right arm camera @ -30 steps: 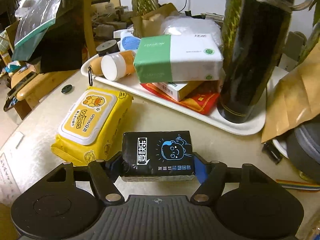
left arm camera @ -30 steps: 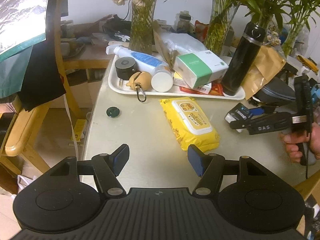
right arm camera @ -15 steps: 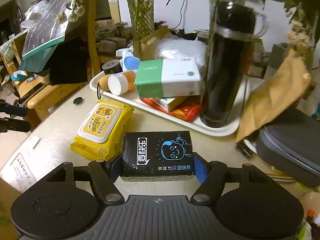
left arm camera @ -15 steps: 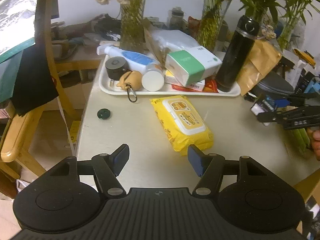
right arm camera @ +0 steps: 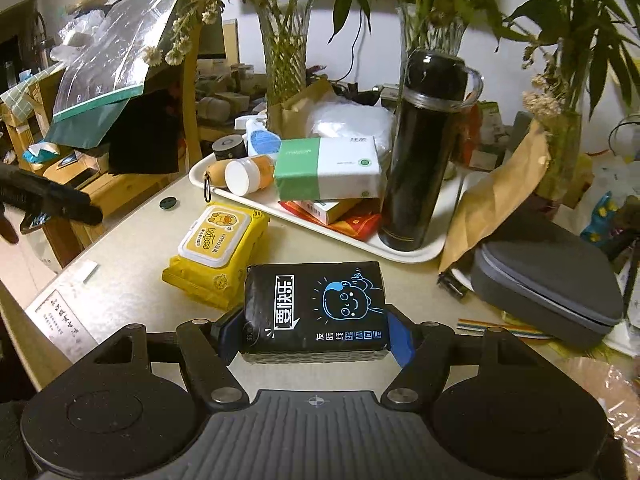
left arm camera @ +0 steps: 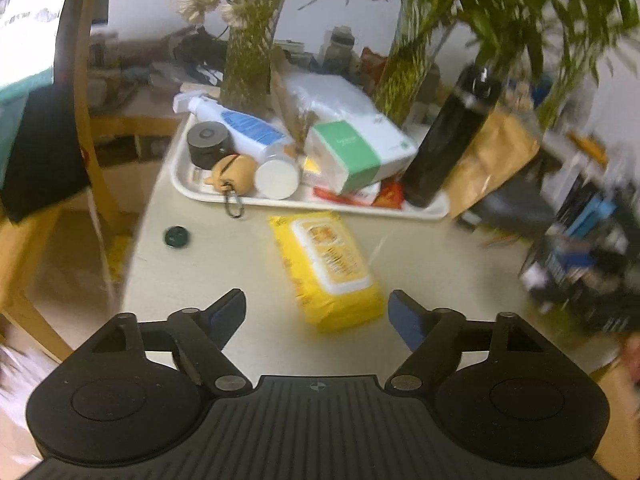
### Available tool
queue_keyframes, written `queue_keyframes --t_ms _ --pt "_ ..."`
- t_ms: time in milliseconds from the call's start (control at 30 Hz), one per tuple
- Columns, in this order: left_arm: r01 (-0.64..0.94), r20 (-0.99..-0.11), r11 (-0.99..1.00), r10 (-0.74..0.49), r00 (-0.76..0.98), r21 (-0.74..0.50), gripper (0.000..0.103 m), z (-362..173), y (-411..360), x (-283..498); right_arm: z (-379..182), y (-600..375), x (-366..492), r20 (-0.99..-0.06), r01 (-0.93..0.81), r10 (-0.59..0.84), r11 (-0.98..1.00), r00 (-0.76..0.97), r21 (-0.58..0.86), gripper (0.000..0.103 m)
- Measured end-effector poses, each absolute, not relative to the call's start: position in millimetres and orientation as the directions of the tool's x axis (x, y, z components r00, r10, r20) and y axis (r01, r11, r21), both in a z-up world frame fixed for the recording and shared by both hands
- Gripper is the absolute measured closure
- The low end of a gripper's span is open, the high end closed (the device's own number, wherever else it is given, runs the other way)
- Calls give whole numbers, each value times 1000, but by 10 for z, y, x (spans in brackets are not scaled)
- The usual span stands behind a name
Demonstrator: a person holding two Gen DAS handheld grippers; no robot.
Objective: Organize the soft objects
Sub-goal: 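Lift the tissue pack with the right tool while the left tool approaches the yellow wipes pack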
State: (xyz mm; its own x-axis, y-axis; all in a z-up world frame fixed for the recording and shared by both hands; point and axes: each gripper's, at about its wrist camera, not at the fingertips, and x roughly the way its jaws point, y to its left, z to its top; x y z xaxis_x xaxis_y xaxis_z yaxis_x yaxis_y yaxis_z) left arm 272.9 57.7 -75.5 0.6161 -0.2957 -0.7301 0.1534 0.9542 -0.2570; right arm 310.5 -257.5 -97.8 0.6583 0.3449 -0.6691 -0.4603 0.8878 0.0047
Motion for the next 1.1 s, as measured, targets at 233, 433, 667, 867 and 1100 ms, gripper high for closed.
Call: queue_keyframes --t_ms 233,433,667,867,1100 --pt "122 -759 973 -231 609 -198 20 -430 334 2958 -913 -2638 2973 -643 -441 353 897 680 27 30" --pt "44 -852 985 -168 496 -169 13 -512 74 3333 -962 -2747 2980 -644 -402 355 912 678 80 30" --pt "-35 -921 996 -59 384 -78 10 -895 -170 3775 -946 -2952 3015 -615 -327 351 932 706 156 30" --pt "-82 -942 997 25 336 -3 10 -1232 -335 4083 -945 -3045 3062 -601 -297 348 936 720 187 30" --pt "-98 -953 990 122 276 98 10 -1586 -520 4294 -935 -3095 3081 -594 -301 357 933 721 196 30"
